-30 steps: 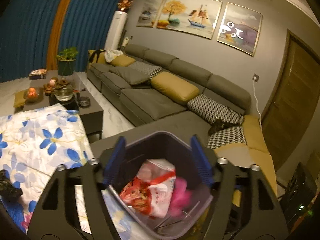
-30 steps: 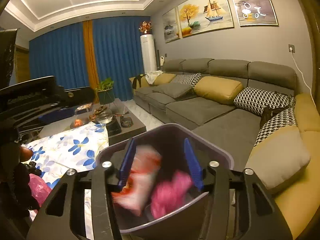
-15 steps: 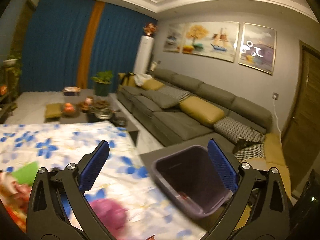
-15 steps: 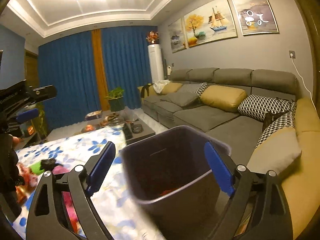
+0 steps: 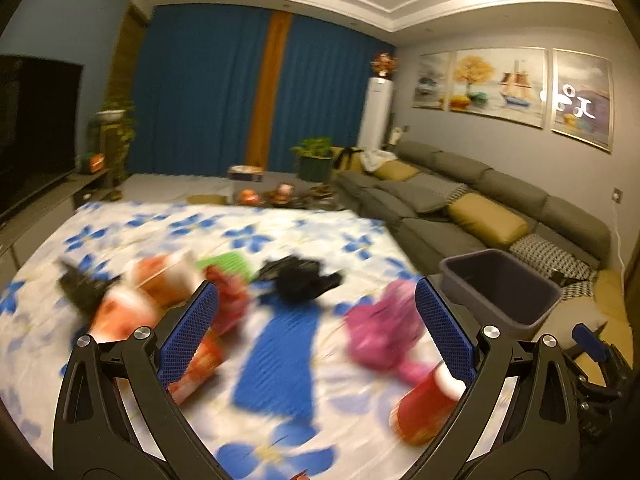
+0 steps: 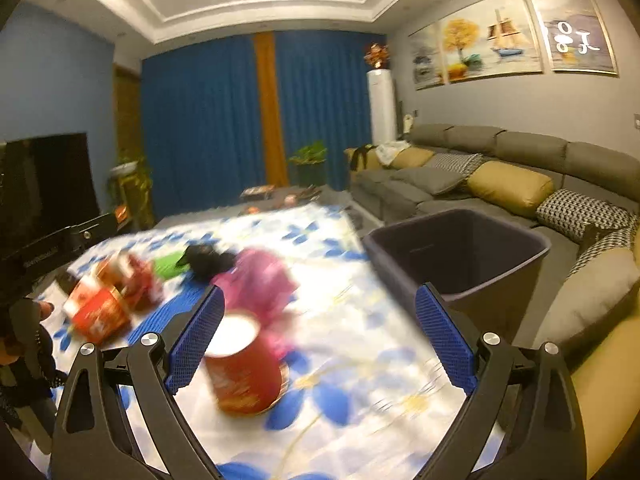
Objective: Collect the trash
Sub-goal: 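Move both grippers back over the trash on the bed, then grasp the red tin can with the right gripper while the left gripper grasps the pink bag, then carry the red tin can and pink bag over the grey bin, then open both grippers to drop the can and pink bag into the bin, then move both grippers back toward the paper cups on the bed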
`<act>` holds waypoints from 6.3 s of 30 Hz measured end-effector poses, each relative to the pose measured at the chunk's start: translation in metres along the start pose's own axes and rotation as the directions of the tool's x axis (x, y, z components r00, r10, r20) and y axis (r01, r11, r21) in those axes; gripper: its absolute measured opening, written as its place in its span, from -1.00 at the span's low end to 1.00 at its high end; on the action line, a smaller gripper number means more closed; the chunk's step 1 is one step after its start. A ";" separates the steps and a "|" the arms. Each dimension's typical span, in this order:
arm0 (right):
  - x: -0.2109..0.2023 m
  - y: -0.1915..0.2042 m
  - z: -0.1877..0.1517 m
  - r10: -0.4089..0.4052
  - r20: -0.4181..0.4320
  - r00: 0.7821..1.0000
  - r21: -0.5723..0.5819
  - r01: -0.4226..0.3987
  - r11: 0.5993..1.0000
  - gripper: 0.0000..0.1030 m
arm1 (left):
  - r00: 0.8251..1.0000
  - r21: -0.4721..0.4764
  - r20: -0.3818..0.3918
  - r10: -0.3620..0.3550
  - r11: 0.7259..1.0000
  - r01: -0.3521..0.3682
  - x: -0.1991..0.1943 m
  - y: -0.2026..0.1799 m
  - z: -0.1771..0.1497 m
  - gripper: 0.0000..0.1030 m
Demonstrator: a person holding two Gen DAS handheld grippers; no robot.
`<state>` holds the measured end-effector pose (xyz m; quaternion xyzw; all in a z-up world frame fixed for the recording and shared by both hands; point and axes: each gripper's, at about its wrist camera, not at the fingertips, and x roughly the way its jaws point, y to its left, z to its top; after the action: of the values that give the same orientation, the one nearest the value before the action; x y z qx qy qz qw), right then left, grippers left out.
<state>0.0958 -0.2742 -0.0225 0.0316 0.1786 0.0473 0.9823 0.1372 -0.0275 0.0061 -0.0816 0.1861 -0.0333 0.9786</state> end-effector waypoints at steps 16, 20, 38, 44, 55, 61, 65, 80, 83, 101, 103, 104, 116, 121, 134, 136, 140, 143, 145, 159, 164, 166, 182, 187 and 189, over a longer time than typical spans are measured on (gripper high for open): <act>0.047 0.051 -0.026 -0.006 -0.129 0.992 -0.026 0.003 1.000 0.80 | 0.999 -0.074 -0.050 0.022 0.997 -0.026 -0.019 0.060 -0.039 0.88; 0.054 0.050 -0.027 -0.016 -0.139 0.990 -0.020 0.014 1.000 0.80 | 0.999 -0.067 -0.050 0.017 0.998 -0.020 -0.017 0.058 -0.040 0.88; 0.074 0.048 -0.029 0.012 -0.232 0.973 -0.010 -0.015 1.000 0.10 | 0.998 -0.034 -0.066 -0.010 0.999 0.008 0.001 0.043 -0.040 0.88; 0.062 0.039 -0.026 0.024 -0.192 0.981 0.012 -0.022 1.000 0.09 | 0.997 0.004 -0.070 -0.039 0.999 0.039 0.013 0.025 -0.037 0.88; 0.037 -0.006 -0.004 -0.048 -0.089 0.995 0.061 0.053 0.997 0.09 | 0.984 0.123 -0.111 -0.138 0.981 0.151 0.074 -0.049 -0.030 0.88; 0.037 -0.027 0.000 -0.070 -0.078 0.994 0.091 0.077 0.993 0.09 | 0.970 0.146 -0.183 -0.160 0.971 0.188 0.125 -0.080 -0.033 0.69; 0.039 -0.035 0.001 -0.071 -0.074 0.995 0.095 0.078 0.992 0.09 | 0.959 0.156 -0.247 -0.139 0.971 0.181 0.150 -0.085 -0.040 0.33; 0.037 -0.052 0.007 -0.069 -0.058 0.996 0.107 0.075 0.991 0.09 | 0.938 0.107 -0.309 -0.156 0.975 0.197 0.156 -0.075 -0.041 -0.96; 0.033 -0.053 0.008 -0.069 -0.049 0.996 0.104 0.074 0.992 0.09 | 0.950 0.116 -0.260 -0.172 0.971 0.208 0.138 -0.079 -0.029 -0.97; 0.046 -0.130 0.072 -0.207 0.083 0.975 0.135 0.195 0.972 0.09 | 0.920 0.182 -0.160 -0.357 0.906 0.383 0.135 -0.200 0.037 -0.96; 0.050 -0.138 0.074 -0.222 0.084 0.971 0.138 0.209 0.968 0.09 | 0.914 0.189 -0.164 -0.371 0.897 0.399 0.144 -0.215 0.036 -0.96; 0.053 -0.143 0.074 -0.229 0.084 0.970 0.140 0.216 0.966 0.09 | 0.909 0.189 -0.167 -0.382 0.892 0.410 0.149 -0.223 0.036 -0.96; 0.071 -0.165 0.074 -0.274 0.070 0.959 0.146 0.262 0.954 0.09 | 0.874 0.181 -0.224 -0.431 0.863 0.471 0.192 -0.268 0.015 -0.96; 0.077 -0.170 0.071 -0.285 0.056 0.957 0.156 0.274 0.949 0.09 | 0.863 0.184 -0.264 -0.431 0.855 0.484 0.205 -0.277 0.005 -0.96; 0.094 -0.172 0.068 -0.301 0.029 0.953 0.171 0.292 0.941 0.10 | 0.794 0.085 -0.368 -0.484 0.833 0.547 0.234 -0.279 -0.010 -0.41; 0.097 -0.172 0.067 -0.299 0.023 0.954 0.172 0.291 0.941 0.10 | 0.814 0.085 -0.355 -0.459 0.852 0.517 0.235 -0.271 -0.011 0.16; 0.104 -0.171 0.067 -0.292 0.020 0.956 0.167 0.285 0.944 0.12 | 0.871 0.108 -0.295 -0.393 0.892 0.439 0.224 -0.248 -0.008 0.46; 0.109 -0.170 0.066 -0.286 0.017 0.958 0.165 0.280 0.946 0.29 | 0.907 0.110 -0.232 -0.352 0.917 0.385 0.206 -0.225 -0.002 0.59; 0.111 -0.168 0.066 -0.288 0.023 0.957 0.159 0.281 0.946 0.39 | 0.930 0.125 -0.179 -0.322 0.930 0.346 0.189 -0.210 0.003 0.63; 0.054 -0.118 0.064 -0.193 0.099 0.976 0.153 0.177 0.972 0.72 | 0.996 0.125 -0.006 -0.089 0.988 0.090 0.090 -0.107 0.004 0.77; 0.040 -0.076 0.049 -0.070 0.069 0.995 0.110 0.063 0.992 0.72 | 0.999 0.125 0.011 0.035 0.991 -0.036 0.058 -0.059 -0.010 0.78; 0.038 -0.061 0.043 -0.039 0.052 0.998 0.097 0.034 0.995 0.72 | 0.997 0.111 0.011 0.073 0.991 -0.074 0.045 -0.036 -0.016 0.78; 0.032 0.061 -0.002 0.142 -0.087 0.986 0.045 -0.138 0.989 0.72 | 0.983 0.037 -0.148 0.106 0.994 -0.102 0.016 0.090 -0.043 0.77; 0.032 0.077 -0.004 0.153 -0.107 0.982 0.021 -0.151 0.988 0.72 | 0.975 -0.003 -0.215 0.055 0.998 -0.057 0.030 0.105 -0.048 0.74; 0.032 0.082 -0.005 0.157 -0.110 0.981 0.012 -0.156 0.988 0.72 | 0.970 -0.010 -0.239 0.046 0.999 -0.050 0.036 0.108 -0.048 0.73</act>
<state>0.1169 -0.1888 -0.0314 0.0443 0.2299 0.1259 0.9640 0.1563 0.0682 -0.0694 -0.0802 0.3045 -0.0176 0.9489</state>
